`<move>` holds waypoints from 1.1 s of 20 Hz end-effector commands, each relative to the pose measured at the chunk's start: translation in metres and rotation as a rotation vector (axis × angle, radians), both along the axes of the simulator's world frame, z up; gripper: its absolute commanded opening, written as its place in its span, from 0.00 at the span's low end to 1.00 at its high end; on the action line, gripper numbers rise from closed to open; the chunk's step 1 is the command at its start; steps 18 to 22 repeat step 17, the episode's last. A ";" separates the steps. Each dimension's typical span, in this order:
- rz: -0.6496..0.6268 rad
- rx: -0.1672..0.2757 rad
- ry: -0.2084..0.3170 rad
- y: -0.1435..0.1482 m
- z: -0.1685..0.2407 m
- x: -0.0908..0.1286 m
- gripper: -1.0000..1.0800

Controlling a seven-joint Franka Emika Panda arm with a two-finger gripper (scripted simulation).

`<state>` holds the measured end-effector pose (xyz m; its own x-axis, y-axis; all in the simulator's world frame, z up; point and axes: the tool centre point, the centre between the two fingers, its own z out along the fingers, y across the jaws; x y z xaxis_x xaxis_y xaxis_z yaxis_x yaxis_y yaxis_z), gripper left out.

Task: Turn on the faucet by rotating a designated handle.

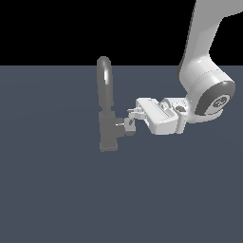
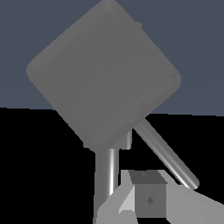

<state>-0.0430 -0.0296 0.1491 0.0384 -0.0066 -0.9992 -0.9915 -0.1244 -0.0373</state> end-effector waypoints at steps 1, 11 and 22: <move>0.002 0.006 0.036 -0.003 -0.017 -0.022 0.00; 0.003 0.005 0.023 -0.004 -0.046 -0.030 0.00; 0.003 0.007 0.038 -0.006 -0.076 -0.042 0.00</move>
